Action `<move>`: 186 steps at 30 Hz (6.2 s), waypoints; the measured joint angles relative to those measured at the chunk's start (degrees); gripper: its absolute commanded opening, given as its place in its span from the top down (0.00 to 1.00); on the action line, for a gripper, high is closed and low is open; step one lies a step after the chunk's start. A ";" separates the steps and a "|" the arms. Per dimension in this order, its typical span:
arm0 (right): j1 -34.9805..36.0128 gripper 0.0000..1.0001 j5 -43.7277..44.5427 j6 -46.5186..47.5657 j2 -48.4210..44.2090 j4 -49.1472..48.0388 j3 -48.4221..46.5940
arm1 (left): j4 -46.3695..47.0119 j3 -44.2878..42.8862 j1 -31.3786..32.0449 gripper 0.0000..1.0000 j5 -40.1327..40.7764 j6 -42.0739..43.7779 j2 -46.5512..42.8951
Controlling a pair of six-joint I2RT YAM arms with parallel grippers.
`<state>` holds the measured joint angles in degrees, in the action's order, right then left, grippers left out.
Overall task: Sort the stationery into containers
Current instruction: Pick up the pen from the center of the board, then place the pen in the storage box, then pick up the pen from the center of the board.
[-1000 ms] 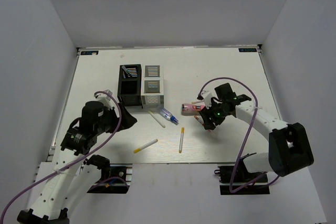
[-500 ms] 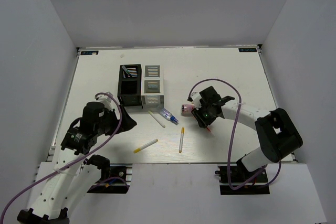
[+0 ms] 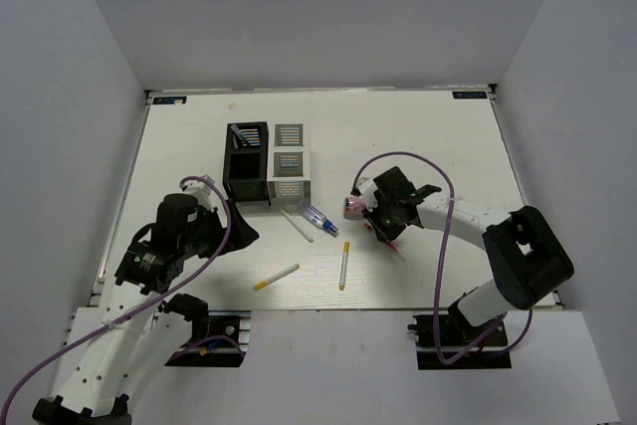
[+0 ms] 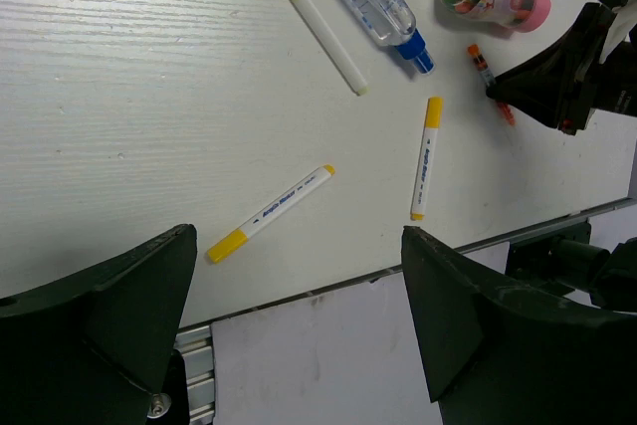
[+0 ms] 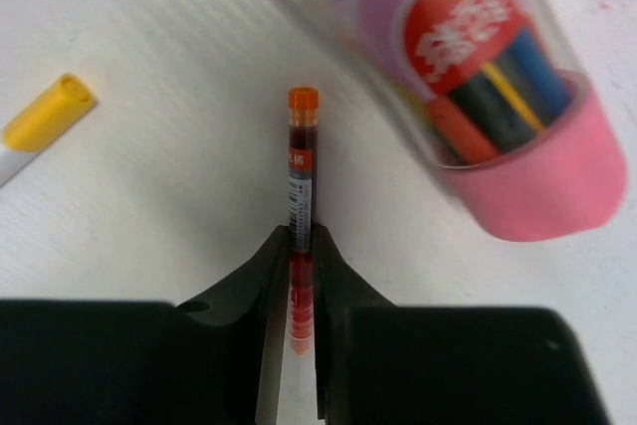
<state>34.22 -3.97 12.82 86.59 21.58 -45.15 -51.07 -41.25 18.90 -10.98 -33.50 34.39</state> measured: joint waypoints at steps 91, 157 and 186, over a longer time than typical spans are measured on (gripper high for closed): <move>6.95 0.57 -22.71 -13.68 51.10 -37.70 -75.67 | -3.13 -0.76 0.00 0.06 -3.93 0.00 4.96; -29.73 0.50 -32.89 3.50 -14.08 20.33 -19.78 | -1.73 -17.40 37.48 0.53 19.15 11.06 64.22; -30.82 0.56 -34.36 3.17 -18.73 20.33 -15.80 | 3.50 -29.20 37.90 1.00 14.40 11.63 54.25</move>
<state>3.40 -38.33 15.99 67.85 41.91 -60.95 -47.57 -70.46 56.80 3.42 -21.87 88.64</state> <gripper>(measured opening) 0.500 0.251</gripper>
